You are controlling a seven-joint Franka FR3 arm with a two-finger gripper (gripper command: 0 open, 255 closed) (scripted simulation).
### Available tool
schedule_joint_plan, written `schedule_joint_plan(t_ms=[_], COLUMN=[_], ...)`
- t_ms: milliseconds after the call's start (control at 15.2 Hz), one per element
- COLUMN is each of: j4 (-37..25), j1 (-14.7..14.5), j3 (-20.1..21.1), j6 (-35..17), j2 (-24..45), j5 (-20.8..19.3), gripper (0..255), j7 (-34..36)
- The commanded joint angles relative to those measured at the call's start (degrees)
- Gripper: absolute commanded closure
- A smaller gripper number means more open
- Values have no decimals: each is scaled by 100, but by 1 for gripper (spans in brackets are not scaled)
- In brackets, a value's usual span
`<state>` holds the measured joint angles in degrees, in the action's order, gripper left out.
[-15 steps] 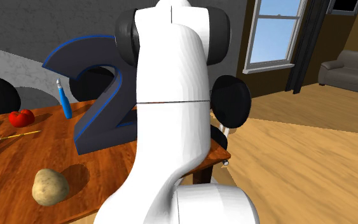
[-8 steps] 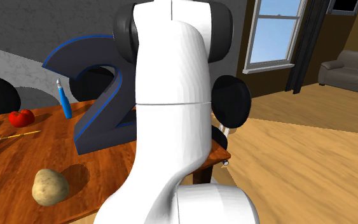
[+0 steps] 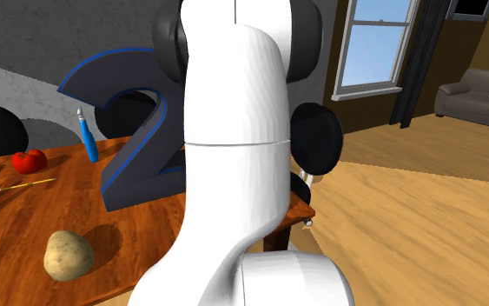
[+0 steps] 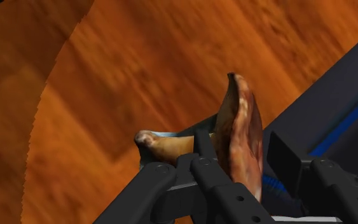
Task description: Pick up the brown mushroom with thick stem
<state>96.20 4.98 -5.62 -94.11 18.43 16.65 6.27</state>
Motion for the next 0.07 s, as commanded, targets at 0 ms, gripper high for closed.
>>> schedule_joint_plan(t_ms=[0], j4=[-29], j1=[2], j3=[-1], j6=[37], j2=[-9], j5=[-2], gripper=[255], j7=[6])
